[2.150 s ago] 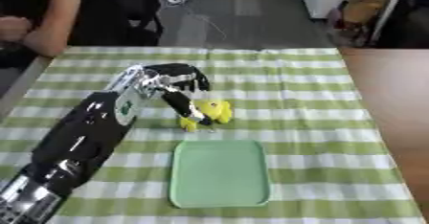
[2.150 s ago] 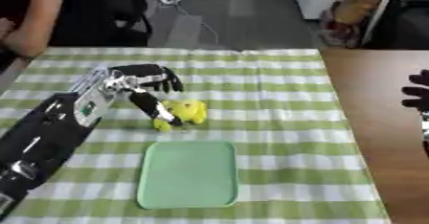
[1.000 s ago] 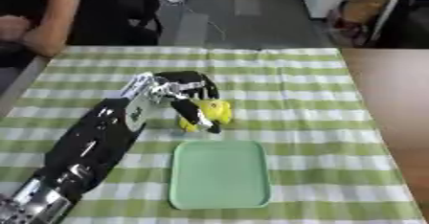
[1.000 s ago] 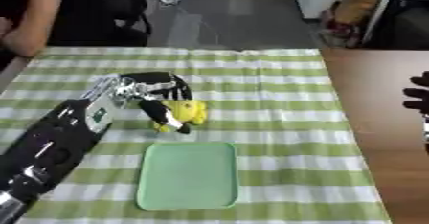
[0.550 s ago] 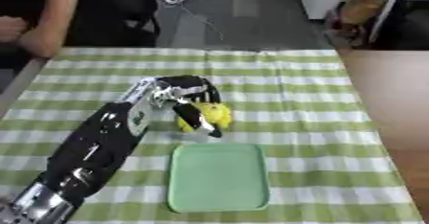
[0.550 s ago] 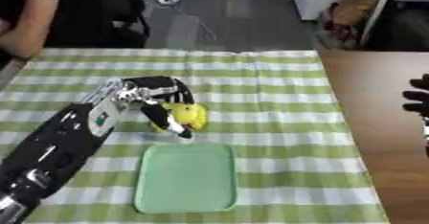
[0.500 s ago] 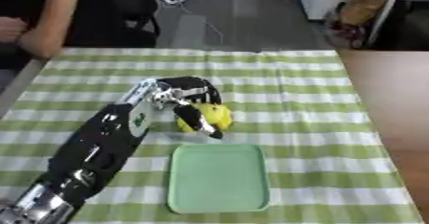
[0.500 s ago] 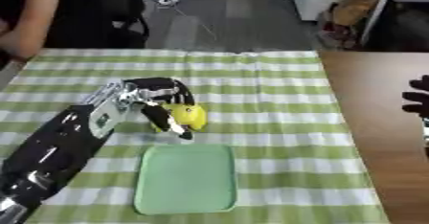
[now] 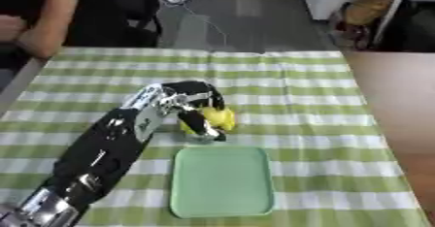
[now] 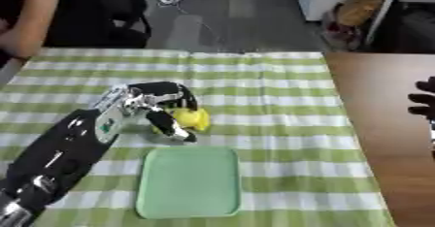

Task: Pick up objects on the table and place them in the box.

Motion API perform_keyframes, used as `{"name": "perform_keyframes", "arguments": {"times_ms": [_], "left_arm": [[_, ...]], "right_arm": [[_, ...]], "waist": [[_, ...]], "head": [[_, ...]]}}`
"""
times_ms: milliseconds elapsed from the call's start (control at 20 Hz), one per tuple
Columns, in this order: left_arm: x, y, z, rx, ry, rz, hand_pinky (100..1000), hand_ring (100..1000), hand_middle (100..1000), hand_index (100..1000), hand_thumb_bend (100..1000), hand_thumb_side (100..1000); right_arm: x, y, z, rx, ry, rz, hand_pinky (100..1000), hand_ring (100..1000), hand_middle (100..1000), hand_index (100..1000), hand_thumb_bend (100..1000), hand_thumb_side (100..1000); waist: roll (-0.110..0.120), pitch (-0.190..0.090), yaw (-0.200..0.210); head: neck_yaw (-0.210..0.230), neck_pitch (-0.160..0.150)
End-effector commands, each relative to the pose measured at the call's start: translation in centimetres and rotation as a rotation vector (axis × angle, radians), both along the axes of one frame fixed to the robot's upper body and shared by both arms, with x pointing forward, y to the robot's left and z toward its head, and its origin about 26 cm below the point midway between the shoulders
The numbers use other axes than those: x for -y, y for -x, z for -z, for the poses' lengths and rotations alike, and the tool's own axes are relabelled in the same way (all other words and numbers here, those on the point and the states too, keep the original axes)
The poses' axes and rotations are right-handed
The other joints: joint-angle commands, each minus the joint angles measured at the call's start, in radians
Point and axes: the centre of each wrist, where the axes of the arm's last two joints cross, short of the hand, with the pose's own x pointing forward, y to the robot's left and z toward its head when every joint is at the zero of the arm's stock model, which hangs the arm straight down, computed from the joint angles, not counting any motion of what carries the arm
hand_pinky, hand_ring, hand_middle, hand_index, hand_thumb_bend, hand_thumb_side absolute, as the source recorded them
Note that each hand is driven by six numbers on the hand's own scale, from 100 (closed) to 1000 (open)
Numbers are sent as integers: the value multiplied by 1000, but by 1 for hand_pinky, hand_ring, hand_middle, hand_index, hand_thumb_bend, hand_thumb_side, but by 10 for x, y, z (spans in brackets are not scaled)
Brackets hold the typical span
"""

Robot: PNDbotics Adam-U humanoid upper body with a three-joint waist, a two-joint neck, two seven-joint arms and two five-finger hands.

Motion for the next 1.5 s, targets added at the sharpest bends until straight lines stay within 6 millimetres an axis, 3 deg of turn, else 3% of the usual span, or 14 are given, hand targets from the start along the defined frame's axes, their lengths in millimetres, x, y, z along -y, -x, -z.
{"name": "perform_keyframes", "arguments": {"times_ms": [50,300,400,450,500,550,600,750,850,1500], "left_arm": [[-7,-1,0,1,-22,-19,469,498,636,786,512,438],[-12,0,5,-11,-43,-39,299,366,591,761,398,404],[-13,0,6,-14,-44,-46,237,336,576,747,295,393],[-14,0,7,-14,-44,-50,208,320,568,737,132,406],[-14,0,7,-12,-41,-54,187,311,563,731,100,417],[-14,0,7,-11,-39,-57,146,298,550,715,100,480],[-15,0,7,0,-28,-67,100,272,534,697,100,483],[-15,-1,6,21,-3,-84,100,209,506,674,100,466],[-15,-1,4,33,10,-90,100,121,478,652,100,456],[-13,-1,0,50,41,-87,100,131,492,663,100,476]], "right_arm": [[0,-2,-11,34,9,-8,690,750,781,897,100,782],[0,-2,-11,33,9,-6,690,750,781,897,100,782],[0,-2,-11,32,9,-6,690,750,781,897,100,782],[1,-2,-10,32,9,-5,690,750,781,897,100,782],[1,-1,-10,32,9,-5,690,750,781,897,100,782],[1,-1,-10,32,9,-5,690,751,781,897,100,782],[1,-1,-10,31,9,-4,690,751,781,897,100,782],[1,-1,-10,31,9,-2,690,751,781,897,100,782],[1,-1,-10,30,8,-2,690,751,781,897,100,781],[2,-1,-9,30,7,0,690,751,781,898,100,782]], "waist": [[-1,-8,-2],[-1,-8,-1],[-1,-7,0],[-2,-7,0],[-2,-7,0],[-2,-7,1],[-2,-7,1],[-2,-7,2],[-3,-7,3],[-3,-9,6]], "head": [[8,-14],[8,-13],[7,-13],[7,-13],[7,-13],[7,-13],[6,-13],[7,-13],[6,-13],[5,-15]]}}
